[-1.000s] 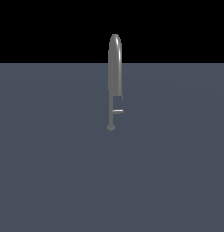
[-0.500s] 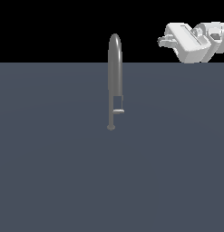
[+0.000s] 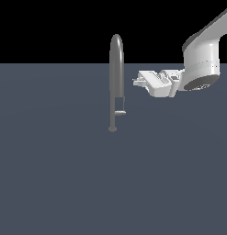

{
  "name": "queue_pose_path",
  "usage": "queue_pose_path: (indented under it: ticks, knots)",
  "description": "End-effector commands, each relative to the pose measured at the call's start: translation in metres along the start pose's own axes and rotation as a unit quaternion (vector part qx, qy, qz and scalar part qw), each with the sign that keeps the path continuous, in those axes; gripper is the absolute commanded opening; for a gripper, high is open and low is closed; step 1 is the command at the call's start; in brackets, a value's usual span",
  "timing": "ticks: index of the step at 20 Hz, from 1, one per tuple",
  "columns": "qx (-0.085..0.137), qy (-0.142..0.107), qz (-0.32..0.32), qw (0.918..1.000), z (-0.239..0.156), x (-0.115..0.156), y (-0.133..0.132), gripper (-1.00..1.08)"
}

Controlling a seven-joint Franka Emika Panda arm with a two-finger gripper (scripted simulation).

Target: Turn on the faucet by rotating a designated handle.

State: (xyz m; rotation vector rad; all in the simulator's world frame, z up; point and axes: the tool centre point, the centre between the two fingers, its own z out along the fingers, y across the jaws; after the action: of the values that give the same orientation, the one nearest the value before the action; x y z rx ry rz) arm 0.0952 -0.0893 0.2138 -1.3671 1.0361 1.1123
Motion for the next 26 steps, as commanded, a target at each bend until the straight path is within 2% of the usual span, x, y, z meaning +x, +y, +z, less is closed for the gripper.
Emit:
queue_pose_path:
  ticks: [1, 5, 9, 26]
  knots:
    - [-0.008, 0.0, 0.029, 0.9995, 0.015, 0.024, 0.001, -1.0]
    - [-0.019, 0.001, 0.06, 0.998, 0.032, 0.05, 0.004, -1.0]
    - [-0.024, 0.001, 0.077, 0.9968, 0.041, 0.063, 0.006, -1.0]
    - [-0.026, -0.015, 0.096, 0.9949, 0.051, 0.065, 0.005, -1.0]
